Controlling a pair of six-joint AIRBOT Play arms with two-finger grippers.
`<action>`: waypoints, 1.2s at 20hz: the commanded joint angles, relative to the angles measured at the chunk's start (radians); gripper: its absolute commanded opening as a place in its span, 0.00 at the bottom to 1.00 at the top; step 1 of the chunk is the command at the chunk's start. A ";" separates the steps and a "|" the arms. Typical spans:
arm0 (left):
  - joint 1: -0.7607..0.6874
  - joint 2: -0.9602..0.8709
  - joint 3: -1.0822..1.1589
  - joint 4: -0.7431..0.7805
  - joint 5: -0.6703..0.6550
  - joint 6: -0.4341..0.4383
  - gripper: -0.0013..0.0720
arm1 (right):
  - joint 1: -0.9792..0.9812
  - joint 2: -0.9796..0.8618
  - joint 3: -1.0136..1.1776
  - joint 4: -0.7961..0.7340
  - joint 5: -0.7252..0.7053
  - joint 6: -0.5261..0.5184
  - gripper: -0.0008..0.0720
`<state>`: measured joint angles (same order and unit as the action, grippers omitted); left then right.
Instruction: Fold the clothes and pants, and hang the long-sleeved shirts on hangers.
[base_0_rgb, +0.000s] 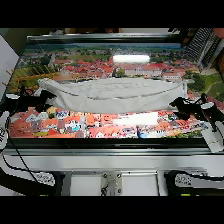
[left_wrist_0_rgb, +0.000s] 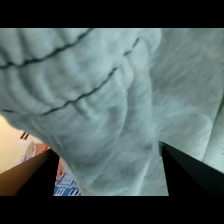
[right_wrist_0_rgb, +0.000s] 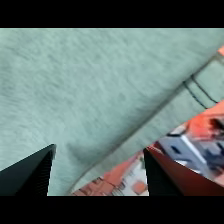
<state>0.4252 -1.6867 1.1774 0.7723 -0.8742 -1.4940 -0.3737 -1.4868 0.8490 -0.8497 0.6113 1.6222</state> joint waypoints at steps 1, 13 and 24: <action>-0.015 -0.020 0.022 -0.005 0.006 0.001 0.77 | 0.071 -0.031 -0.003 0.009 -0.063 0.000 0.81; 0.220 0.261 -0.146 0.295 -0.172 0.018 0.05 | 0.053 0.179 0.014 -0.443 0.307 0.020 0.04; 0.383 0.612 -0.516 0.412 -0.168 0.059 0.30 | 0.050 0.359 -0.185 -0.474 0.420 0.026 0.25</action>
<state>0.7811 -1.1442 0.7227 1.1828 -1.0428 -1.4406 -0.3210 -1.1576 0.6899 -1.3529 1.0115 1.6485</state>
